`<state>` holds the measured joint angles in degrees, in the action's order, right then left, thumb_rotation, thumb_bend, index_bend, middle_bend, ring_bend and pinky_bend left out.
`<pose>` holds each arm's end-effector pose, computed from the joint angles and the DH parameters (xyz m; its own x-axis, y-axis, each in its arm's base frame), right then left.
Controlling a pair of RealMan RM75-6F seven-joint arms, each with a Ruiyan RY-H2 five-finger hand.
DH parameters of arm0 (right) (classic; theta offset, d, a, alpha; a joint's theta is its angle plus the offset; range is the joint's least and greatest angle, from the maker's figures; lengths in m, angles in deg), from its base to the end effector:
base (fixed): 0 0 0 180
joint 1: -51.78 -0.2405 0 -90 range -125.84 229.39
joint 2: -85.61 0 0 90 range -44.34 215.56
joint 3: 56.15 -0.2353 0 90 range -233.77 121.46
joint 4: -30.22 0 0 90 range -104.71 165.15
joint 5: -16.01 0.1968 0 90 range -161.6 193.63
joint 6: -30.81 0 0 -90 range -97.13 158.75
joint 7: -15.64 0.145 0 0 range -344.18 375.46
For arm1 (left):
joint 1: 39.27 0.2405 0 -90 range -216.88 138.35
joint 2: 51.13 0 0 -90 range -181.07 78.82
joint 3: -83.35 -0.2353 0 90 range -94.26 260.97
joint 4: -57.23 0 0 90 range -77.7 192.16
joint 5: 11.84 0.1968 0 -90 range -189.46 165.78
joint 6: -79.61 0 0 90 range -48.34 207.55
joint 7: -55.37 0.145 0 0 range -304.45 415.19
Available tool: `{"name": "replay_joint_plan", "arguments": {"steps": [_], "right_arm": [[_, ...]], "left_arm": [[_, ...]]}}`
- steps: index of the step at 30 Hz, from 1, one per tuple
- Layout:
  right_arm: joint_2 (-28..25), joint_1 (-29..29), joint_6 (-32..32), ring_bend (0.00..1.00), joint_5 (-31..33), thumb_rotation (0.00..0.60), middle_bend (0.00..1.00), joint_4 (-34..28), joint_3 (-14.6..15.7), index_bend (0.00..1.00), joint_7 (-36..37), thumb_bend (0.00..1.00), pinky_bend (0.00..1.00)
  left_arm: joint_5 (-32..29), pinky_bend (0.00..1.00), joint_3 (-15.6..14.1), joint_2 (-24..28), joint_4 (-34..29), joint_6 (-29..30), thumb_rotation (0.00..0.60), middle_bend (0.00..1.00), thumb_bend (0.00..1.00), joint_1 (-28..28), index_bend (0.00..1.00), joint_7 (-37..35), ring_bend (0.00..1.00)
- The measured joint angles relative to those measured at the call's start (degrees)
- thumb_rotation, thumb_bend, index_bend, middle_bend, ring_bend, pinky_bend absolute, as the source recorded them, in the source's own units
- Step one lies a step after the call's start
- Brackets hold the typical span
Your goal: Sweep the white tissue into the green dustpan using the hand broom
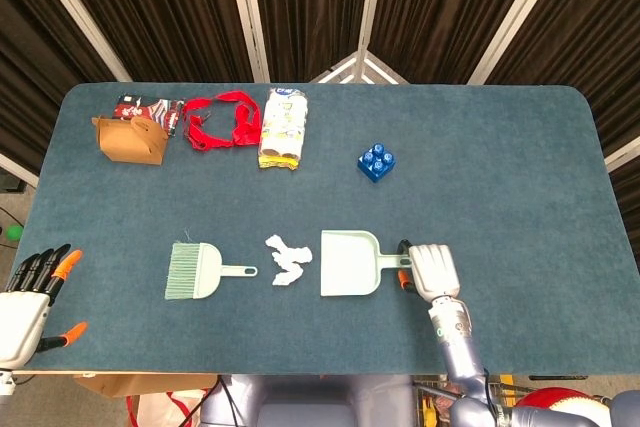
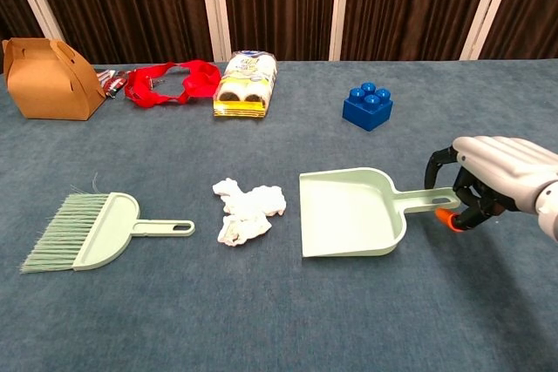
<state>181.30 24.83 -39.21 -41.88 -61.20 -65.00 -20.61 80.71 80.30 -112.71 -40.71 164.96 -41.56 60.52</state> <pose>-0.1784 -0.2615 -0.0156 0.4150 -0.2638 0.8707 -0.9092 -0.0843 0.4078 -0.2719 0.1442 0.1484 0.4369 0.1122 0.8925 0.8991 -0.0849 -0.4295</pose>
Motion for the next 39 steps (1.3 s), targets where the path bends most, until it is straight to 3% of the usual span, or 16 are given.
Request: {"name": "replay_joint_plan", "arguments": {"steps": [5, 10, 21, 26, 29, 34, 36, 39], "right_arm": [[-0.10, 0.19, -0.31, 0.87, 0.16, 0.600, 0.89, -0.34, 0.33, 0.46, 0.05, 0.40, 0.90], [-0.37, 0.28, -0.43, 0.87, 0.44, 0.600, 0.89, -0.94, 0.72, 0.59, -0.40, 0.47, 0.90], [-0.78, -0.94, 0.70, 0.87, -0.02, 0.600, 0.89, -0.21, 0.66, 0.65, -0.91, 0.50, 0.90], [-0.56, -2.83, 2.10, 0.87, -1.54, 0.600, 0.89, 2.05, 0.36, 0.65, -1.70, 0.50, 0.90], [-1.44, -2.93, 2.07, 0.87, -1.74, 0.600, 0.89, 1.19, 0.37, 0.65, -1.95, 0.50, 0.90], [-2.73, -3.21, 1.63, 0.87, -2.30, 0.600, 0.89, 0.13, 0.57, 0.65, -3.02, 0.50, 0.90], [-2.94, -3.36, 1.49, 0.87, -2.49, 0.600, 0.89, 0.08, 0.61, 0.65, -3.42, 0.50, 0.90], [-3.23, -3.67, 1.43, 0.87, -2.55, 0.600, 0.89, 0.23, 0.57, 0.65, -3.95, 0.50, 0.90]], "left_arm": [[0.10, 0.05, -0.03, -0.01, -0.02, 0.06, 0.600, 0.00, 0.00, 0.00, 0.00, -0.09, 0.00], [0.10, 0.05, -0.06, -0.08, 0.00, 0.01, 0.600, 0.00, 0.00, -0.02, 0.00, 0.11, 0.00], [-0.38, 0.05, 0.24, 0.19, -0.66, -0.52, 0.600, 0.00, 0.00, -0.41, 0.00, 0.21, 0.00], [-1.01, 0.12, 0.75, 0.53, -1.86, -1.51, 0.600, 0.00, 0.00, -1.15, 0.00, 0.68, 0.00], [-1.89, 0.22, 1.54, 0.69, -2.75, -2.42, 0.600, 0.01, 0.02, -1.99, 0.01, 2.12, 0.06], [-5.37, 0.42, 4.26, 0.38, -4.36, -5.08, 0.600, 0.22, 0.12, -4.54, 0.14, 7.25, 0.30], [-7.87, 0.48, 5.80, 0.05, -5.21, -6.71, 0.600, 0.37, 0.16, -6.07, 0.20, 9.76, 0.41], [-11.95, 0.52, 8.08, -0.70, -6.11, -9.15, 0.600, 0.42, 0.17, -8.55, 0.24, 13.46, 0.45]]}}
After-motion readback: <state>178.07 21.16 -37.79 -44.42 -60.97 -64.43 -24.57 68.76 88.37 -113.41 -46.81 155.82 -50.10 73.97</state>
